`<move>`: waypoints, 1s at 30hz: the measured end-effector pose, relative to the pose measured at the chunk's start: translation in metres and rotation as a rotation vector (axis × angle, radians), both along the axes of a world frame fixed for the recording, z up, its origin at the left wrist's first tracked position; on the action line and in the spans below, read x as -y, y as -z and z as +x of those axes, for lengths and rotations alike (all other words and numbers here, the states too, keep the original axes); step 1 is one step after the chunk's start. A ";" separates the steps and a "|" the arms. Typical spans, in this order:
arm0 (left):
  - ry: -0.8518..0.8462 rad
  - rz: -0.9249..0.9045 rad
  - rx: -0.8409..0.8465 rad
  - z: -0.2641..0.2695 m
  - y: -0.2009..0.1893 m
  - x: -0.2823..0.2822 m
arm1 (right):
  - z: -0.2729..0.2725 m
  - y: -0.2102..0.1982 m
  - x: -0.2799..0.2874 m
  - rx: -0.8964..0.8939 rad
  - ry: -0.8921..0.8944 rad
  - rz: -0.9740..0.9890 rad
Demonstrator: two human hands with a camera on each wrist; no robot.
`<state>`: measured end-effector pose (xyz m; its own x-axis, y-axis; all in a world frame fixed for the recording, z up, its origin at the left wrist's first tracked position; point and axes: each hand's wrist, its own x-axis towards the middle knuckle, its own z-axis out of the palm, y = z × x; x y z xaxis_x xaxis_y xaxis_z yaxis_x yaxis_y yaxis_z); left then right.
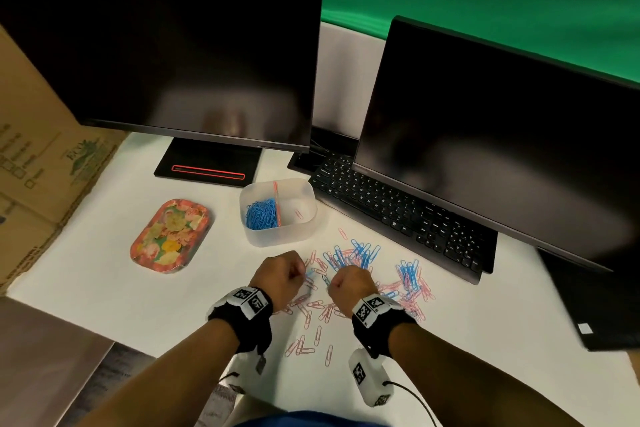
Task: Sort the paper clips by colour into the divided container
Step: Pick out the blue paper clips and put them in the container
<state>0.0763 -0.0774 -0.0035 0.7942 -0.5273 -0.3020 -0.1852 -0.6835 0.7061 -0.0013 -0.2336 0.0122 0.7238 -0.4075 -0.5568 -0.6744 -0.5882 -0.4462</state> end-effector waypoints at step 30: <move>-0.736 -0.718 -1.071 -0.008 -0.025 0.035 | 0.016 -0.036 0.038 0.238 0.022 0.040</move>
<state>0.0685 -0.1120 0.0216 0.5154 -0.4017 -0.7570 0.8529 0.1545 0.4988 0.0144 -0.2716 0.0479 0.8278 -0.4055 -0.3876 -0.5599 -0.5537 -0.6164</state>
